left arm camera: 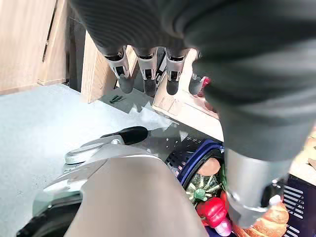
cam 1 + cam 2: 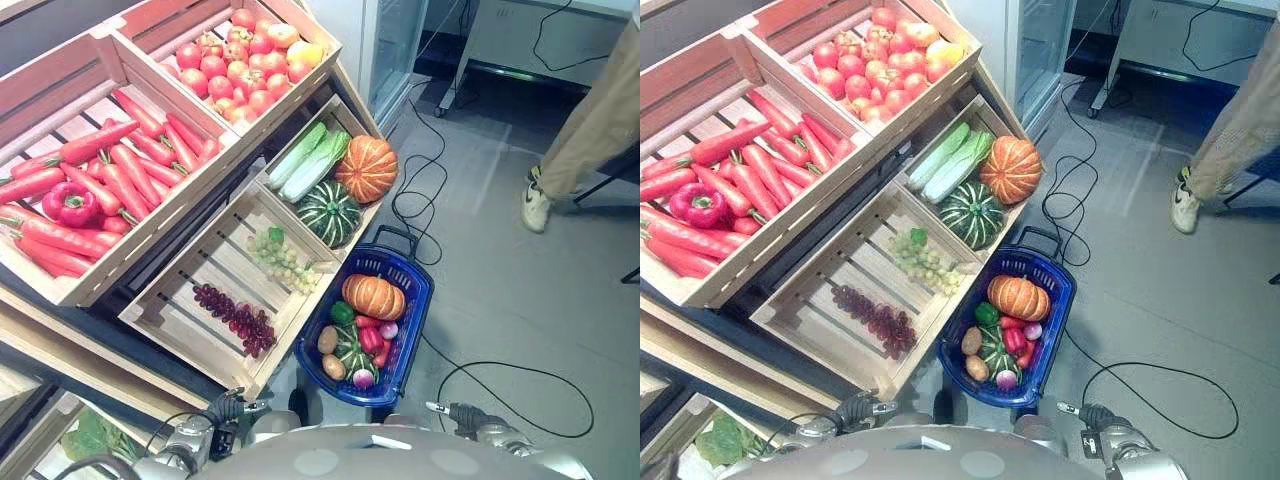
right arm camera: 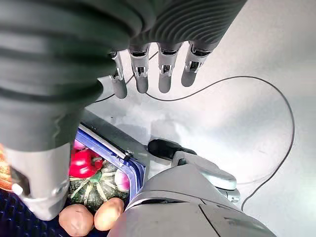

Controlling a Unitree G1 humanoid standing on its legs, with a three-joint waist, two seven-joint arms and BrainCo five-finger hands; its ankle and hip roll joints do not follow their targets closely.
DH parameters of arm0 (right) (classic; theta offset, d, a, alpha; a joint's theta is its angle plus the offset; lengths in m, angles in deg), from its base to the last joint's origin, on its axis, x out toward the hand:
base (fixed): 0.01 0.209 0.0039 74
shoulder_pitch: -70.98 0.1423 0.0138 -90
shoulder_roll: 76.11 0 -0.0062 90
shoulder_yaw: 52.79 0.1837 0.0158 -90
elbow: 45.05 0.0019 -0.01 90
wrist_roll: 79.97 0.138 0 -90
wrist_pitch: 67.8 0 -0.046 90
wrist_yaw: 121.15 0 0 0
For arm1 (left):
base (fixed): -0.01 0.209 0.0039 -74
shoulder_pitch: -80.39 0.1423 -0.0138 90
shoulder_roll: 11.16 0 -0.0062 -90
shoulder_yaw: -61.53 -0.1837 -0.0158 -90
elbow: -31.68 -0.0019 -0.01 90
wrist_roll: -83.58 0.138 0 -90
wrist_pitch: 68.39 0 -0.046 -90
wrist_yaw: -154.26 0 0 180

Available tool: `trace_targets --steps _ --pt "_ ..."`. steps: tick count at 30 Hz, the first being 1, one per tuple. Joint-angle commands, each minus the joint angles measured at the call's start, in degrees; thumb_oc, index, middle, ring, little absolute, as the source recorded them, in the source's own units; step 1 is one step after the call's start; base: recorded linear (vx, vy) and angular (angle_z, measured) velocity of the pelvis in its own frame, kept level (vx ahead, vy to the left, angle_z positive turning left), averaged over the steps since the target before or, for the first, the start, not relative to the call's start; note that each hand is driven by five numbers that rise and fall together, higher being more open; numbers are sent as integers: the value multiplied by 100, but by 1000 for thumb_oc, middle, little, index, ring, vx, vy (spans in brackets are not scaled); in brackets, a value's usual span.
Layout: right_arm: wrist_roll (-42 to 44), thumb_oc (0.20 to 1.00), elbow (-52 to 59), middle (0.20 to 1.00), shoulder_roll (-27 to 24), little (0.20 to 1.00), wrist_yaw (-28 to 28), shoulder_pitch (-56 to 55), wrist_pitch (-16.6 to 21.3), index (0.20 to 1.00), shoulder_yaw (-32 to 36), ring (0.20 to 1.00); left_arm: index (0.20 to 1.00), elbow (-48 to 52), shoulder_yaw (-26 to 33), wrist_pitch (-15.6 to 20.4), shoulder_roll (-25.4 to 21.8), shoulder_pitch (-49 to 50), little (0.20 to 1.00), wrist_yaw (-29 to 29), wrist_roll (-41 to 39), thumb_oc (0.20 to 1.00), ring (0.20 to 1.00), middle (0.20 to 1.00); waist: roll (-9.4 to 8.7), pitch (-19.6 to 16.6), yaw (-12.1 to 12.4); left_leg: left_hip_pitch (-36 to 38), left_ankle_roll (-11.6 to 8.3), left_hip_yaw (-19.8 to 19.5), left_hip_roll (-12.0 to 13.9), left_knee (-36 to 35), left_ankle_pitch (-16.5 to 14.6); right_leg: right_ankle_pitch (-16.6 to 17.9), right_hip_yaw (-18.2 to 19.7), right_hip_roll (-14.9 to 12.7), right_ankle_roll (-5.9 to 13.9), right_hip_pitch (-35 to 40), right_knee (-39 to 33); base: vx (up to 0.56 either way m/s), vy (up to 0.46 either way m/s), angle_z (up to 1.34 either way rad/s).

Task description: Pick up fruits and vegetables into the basket

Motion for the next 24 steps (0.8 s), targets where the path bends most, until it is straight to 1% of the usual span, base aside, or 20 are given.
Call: trace_targets --steps 1,3,5,8,17,24 --pt "62 1000 -295 1000 103 1000 23 381 26 1000 -77 1000 1000 -382 15 13 -53 -414 1000 10 -47 1000 1000 1000 -267 66 31 44 -159 -65 293 12 -164 222 22 -648 523 46 54 -41 67 8" --pt "74 1000 -288 1000 93 1000 26 389 13 1000 -78 1000 1000 -399 -1 13 -48 -405 1000 171 -151 1000 1000 1000 -266 64 33 40 -163 -69 297 12 -160 226 26 -647 524 42 54 0 0 0" --pt "66 1000 -256 1000 95 1000 17 367 0 1000 -61 1000 1000 -387 16 -54 -43 -399 1000 186 -182 1000 1000 1000 -268 61 35 43 -161 -63 291 12 -166 227 22 -647 532 44 54 0 0 0" --pt "76 1000 -259 1000 107 1000 13 362 -2 1000 -53 1000 1000 -430 35 71 -57 -377 1000 192 -97 1000 1000 1000 -284 62 34 47 -171 -56 303 12 -161 233 23 -645 536 45 54 0 0 0" --pt "70 1000 -303 1000 95 1000 20 344 15 1000 -16 1000 1000 -388 47 157 -58 -378 1000 74 -116 1000 1000 1000 -282 49 41 69 -164 -74 301 12 -163 233 29 -640 535 74 54 0 0 0" --pt "94 1000 -306 1000 103 1000 13 355 24 1000 -30 1000 1000 -360 61 159 -70 -397 1000 56 -153 1000 1000 1000 -271 46 43 82 -159 -75 304 12 -159 228 31 -649 527 92 54 0 0 0"
